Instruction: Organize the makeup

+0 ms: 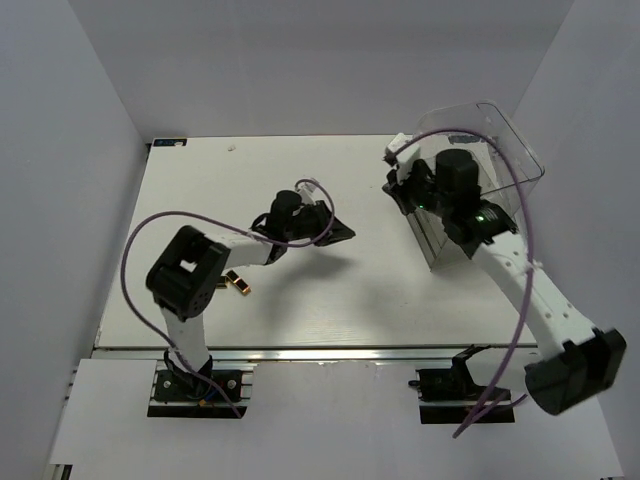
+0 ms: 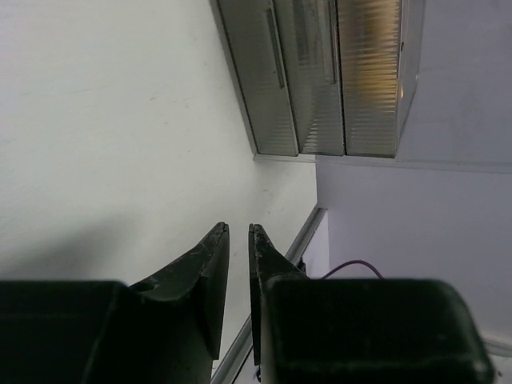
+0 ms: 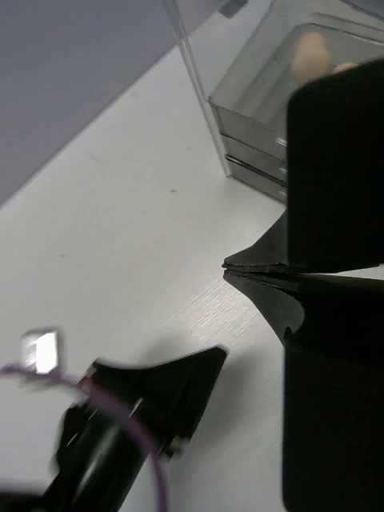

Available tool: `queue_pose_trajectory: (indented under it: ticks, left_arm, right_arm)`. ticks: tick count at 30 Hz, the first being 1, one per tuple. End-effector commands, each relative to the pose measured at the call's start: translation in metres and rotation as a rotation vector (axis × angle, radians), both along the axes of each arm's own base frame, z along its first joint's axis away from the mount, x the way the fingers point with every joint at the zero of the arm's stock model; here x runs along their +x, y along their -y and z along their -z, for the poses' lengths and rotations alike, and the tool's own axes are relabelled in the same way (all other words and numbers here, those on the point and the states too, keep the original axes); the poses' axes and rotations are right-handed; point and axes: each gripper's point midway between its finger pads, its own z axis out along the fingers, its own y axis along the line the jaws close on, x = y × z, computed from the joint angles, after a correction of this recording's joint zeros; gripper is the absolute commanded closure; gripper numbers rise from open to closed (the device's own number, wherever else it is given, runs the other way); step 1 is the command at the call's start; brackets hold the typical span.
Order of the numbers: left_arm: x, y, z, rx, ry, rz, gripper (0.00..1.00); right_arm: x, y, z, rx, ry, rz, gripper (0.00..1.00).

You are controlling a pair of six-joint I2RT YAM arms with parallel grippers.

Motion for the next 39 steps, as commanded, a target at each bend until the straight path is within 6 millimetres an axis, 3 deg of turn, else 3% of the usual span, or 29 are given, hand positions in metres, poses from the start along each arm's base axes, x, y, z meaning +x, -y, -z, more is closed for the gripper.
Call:
queue_pose_trajectory:
  ticks: [1,3,5,7,8,9,10,11,12,14,16,28,34,39]
  left_arm:
    - [0.007,0.044,-0.027,-0.128,0.039,0.064,0.73]
    - [0.014,0.066,-0.031,-0.161,0.042,0.073,0.7]
    - [0.022,0.081,-0.013,-0.18,0.004,0.065,0.69]
    - [0.03,0.101,-0.022,-0.223,0.004,0.074,0.67]
    - [0.034,0.107,-0.003,-0.211,-0.028,0.071,0.66]
    - [0.039,0.119,-0.016,-0.238,-0.008,0.081,0.65]
    - [0.042,0.125,-0.013,-0.237,-0.026,0.081,0.61]
    - [0.047,0.13,0.003,-0.217,-0.049,0.07,0.6]
    - [0.052,0.14,-0.006,-0.23,-0.034,0.076,0.58]
    - [0.057,0.148,0.011,-0.205,-0.066,0.066,0.53]
    - [0.064,0.156,0.007,-0.215,-0.063,0.062,0.48]
    - [0.063,0.182,0.049,-0.192,-0.143,0.049,0.43]
    - [0.066,0.197,0.042,-0.227,-0.13,0.052,0.44]
    - [0.065,0.196,0.037,-0.258,-0.12,0.049,0.47]
  right_arm:
    - [-0.024,-0.004,-0.064,0.18,0.163,-0.119,1.0]
    - [-0.03,0.005,-0.077,0.262,0.135,-0.097,0.99]
    - [-0.04,0.01,-0.088,0.32,0.119,-0.102,1.0]
    - [-0.045,0.021,-0.091,0.364,0.096,-0.08,0.99]
    - [-0.046,0.025,-0.092,0.37,0.096,-0.07,0.97]
    - [-0.047,0.028,-0.092,0.376,0.094,-0.063,0.93]
    - [-0.05,0.033,-0.096,0.387,0.102,-0.051,0.9]
    - [-0.051,0.035,-0.093,0.391,0.094,-0.042,0.87]
    - [-0.053,0.039,-0.096,0.399,0.102,-0.032,0.83]
    - [-0.055,0.041,-0.095,0.423,0.083,-0.02,0.83]
    - [-0.057,0.043,-0.098,0.445,0.08,-0.01,0.83]
    - [-0.067,0.05,-0.111,0.48,0.114,0.002,0.82]
    - [-0.072,0.052,-0.109,0.478,0.106,0.01,0.83]
    - [-0.075,0.054,-0.107,0.477,0.101,0.014,0.83]
